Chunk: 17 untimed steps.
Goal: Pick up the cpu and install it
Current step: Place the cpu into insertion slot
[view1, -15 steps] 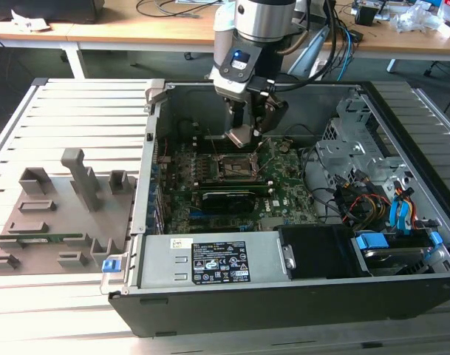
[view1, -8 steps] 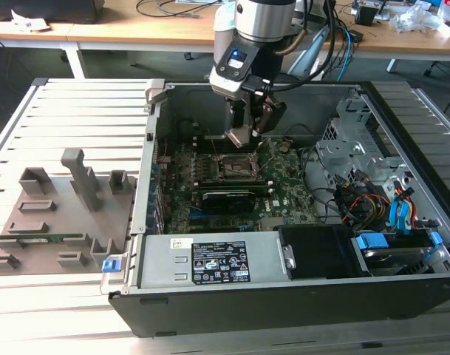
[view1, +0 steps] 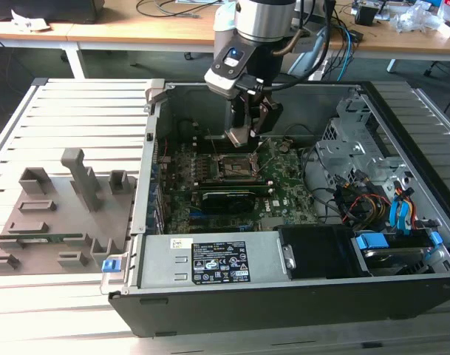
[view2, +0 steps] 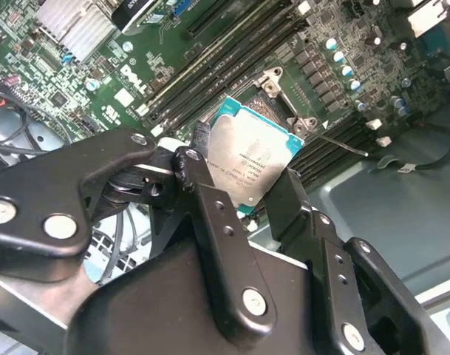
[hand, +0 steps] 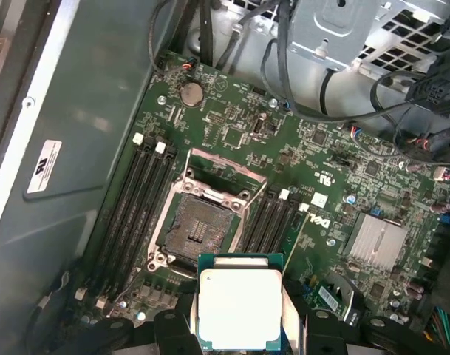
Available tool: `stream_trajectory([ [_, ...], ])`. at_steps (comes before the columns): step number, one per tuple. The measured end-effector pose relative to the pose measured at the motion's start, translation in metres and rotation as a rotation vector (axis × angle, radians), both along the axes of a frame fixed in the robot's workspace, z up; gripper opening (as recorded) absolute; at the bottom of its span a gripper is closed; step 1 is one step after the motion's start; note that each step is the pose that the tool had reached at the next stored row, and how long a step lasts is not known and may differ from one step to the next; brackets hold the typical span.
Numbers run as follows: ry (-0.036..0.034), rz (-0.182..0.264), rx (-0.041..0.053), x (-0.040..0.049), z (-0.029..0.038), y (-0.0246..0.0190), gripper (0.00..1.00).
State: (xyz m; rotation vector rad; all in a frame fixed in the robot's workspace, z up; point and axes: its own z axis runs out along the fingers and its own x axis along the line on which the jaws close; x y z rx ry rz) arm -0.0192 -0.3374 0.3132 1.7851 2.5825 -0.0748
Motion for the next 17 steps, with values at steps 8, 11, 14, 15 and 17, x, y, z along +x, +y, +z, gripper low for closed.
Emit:
stream_trajectory([
  [8, -0.0001, -0.062, -0.0035, 0.0, 0.0, 0.0, 0.54],
  [11, 0.0, -0.086, -0.0048, 0.0, 0.0, 0.0, 0.54],
  [14, 0.0, -0.115, -0.0058, 0.0, 0.0, 0.0, 0.54],
  [15, 0.0, -0.123, -0.0062, 0.0, 0.0, 0.0, 0.54],
  [17, 0.0, -0.141, -0.007, 0.0, 0.0, 0.0, 0.54],
])
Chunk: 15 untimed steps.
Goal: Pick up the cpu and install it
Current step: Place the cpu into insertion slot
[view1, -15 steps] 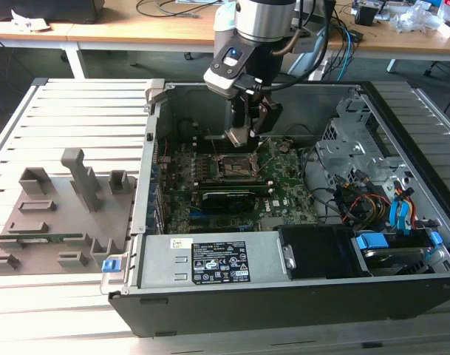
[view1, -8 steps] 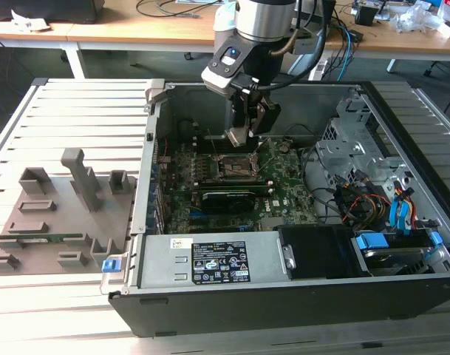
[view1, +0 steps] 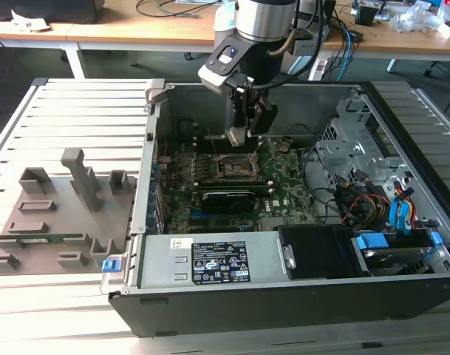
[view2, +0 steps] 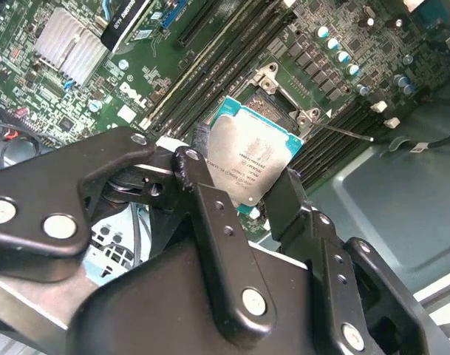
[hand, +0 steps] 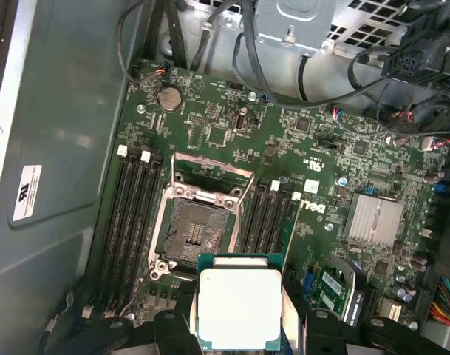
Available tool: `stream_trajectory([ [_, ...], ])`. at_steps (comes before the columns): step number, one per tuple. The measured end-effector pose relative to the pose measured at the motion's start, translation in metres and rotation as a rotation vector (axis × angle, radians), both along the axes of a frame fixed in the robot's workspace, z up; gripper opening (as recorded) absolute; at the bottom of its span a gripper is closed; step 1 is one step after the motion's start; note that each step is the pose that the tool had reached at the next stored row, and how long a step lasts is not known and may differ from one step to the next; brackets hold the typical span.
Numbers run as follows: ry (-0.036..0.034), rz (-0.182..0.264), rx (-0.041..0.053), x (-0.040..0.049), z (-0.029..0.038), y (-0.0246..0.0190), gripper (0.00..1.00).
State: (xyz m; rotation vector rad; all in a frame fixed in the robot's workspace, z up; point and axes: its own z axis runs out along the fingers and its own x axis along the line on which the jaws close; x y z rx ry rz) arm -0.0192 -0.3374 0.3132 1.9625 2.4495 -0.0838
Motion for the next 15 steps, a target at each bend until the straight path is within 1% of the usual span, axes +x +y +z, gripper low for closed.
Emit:
stream_trajectory([
  [4, 0.0, -0.024, -0.0014, 0.0, 0.0, 0.0, 0.54],
  [10, 0.0, -0.093, -0.0063, 0.0, 0.0, 0.0, 0.54],
  [12, 0.0001, -0.184, -0.012, 0.0, 0.0, 0.0, 0.54],
  [15, 0.0, -0.208, -0.0138, 0.0, 0.0, 0.0, 0.54],
])
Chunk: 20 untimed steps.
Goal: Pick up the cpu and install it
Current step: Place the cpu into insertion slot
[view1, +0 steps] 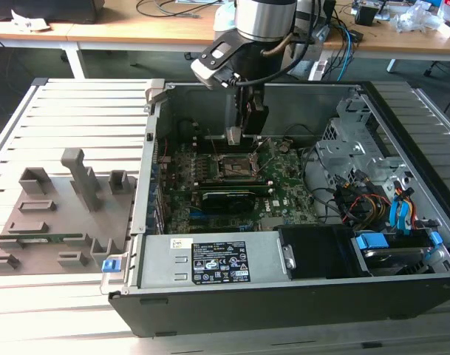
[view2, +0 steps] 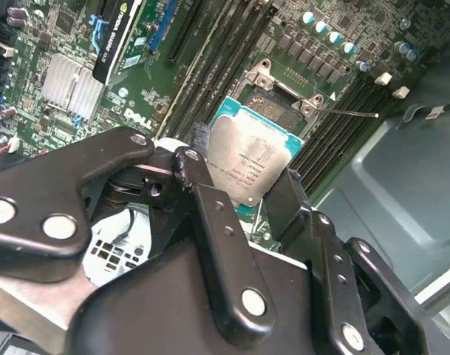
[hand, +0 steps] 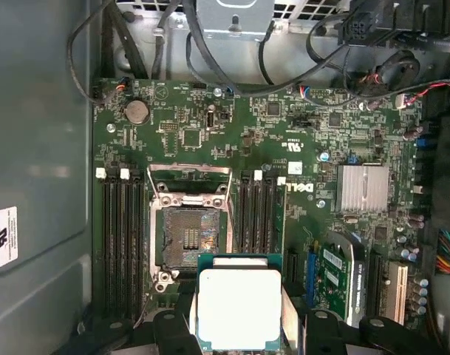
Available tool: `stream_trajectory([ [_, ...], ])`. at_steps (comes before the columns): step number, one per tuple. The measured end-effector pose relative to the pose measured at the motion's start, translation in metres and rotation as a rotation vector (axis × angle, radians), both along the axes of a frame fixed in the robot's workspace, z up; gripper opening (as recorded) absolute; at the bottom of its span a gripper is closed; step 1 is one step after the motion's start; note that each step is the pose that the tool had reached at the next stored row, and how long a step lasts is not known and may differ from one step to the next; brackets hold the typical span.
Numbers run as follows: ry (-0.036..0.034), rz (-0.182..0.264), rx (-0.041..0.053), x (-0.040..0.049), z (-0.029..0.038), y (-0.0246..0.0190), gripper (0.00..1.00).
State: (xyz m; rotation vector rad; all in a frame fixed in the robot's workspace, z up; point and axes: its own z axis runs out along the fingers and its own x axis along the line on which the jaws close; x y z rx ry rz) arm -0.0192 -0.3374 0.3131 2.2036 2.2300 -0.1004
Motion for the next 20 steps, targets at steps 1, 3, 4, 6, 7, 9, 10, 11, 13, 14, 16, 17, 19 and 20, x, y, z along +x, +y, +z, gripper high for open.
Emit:
stream_trajectory([
  [1, 0.0, -0.004, -0.0003, 0.0, 0.0, 0.0, 0.54],
  [3, 0.0001, -0.038, -0.0027, 0.0, 0.0, 0.0, 0.54],
  [4, 0.0001, -0.049, -0.0032, 0.0, 0.0, 0.0, 0.54],
  [6, 0.0001, -0.074, -0.0043, 0.0, 0.0, 0.0, 0.54],
  [7, 0.0001, -0.082, -0.0046, 0.0, 0.0, 0.0, 0.54],
  [9, 0.0001, -0.096, -0.0052, 0.0, 0.0, 0.0, 0.54],
  [10, 0.0001, -0.109, -0.0055, 0.0, 0.0, 0.0, 0.54],
  [11, 0.0001, -0.119, -0.0058, 0.0, 0.0, 0.0, 0.54],
  [13, 0.0001, -0.139, -0.0066, 0.0, 0.0, 0.0, 0.54],
  [14, 0.0001, -0.156, -0.007, 0.0, 0.0, 0.0, 0.54],
  [16, 0.0002, -0.168, -0.0075, 0.0, 0.0, 0.0, 0.54],
  [17, 0.0001, -0.172, -0.0076, 0.0, 0.0, 0.0, 0.54],
  [19, 0.0002, -0.19, -0.0088, 0.0, 0.0001, 0.0, 0.54],
  [20, 0.0001, -0.198, -0.0093, 0.0, 0.0, 0.0, 0.54],
])
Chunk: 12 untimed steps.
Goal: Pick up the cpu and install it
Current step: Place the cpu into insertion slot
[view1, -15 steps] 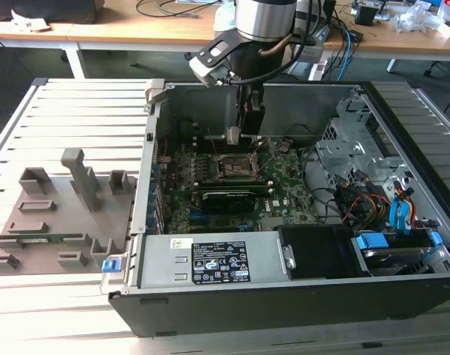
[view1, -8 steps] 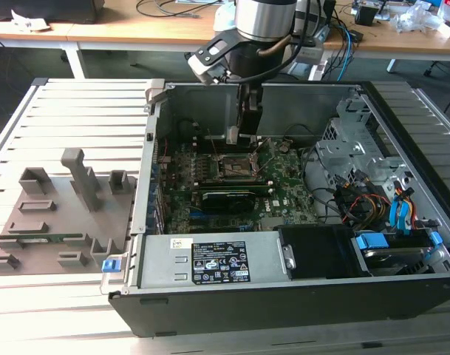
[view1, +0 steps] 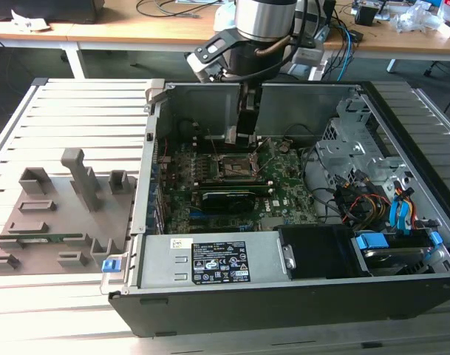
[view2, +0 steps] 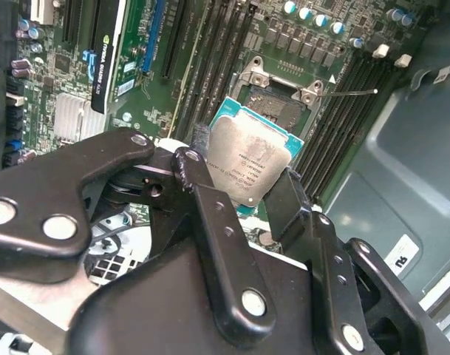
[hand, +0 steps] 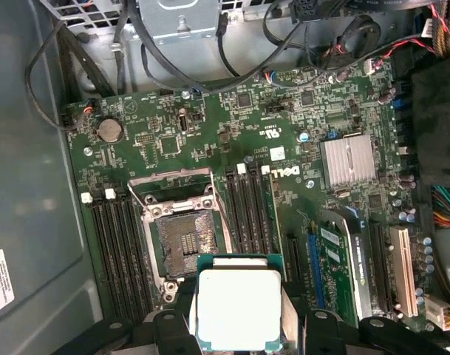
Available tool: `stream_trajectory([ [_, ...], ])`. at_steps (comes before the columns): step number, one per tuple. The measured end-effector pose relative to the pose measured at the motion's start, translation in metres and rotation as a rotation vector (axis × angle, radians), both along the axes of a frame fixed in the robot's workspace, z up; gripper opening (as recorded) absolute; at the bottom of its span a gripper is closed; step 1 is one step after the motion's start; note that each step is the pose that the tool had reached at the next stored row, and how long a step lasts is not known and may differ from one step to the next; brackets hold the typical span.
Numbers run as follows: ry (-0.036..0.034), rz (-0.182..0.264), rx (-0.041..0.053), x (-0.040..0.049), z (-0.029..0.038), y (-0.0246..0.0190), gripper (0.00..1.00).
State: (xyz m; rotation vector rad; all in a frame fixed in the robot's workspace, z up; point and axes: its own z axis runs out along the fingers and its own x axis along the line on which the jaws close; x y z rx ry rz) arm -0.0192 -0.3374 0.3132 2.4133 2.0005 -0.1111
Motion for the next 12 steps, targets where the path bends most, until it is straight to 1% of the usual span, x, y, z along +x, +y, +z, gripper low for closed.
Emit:
stream_trajectory([
  [12, 0.0, -0.088, -0.0046, 0.0, 0.0, 0.0, 0.54],
])
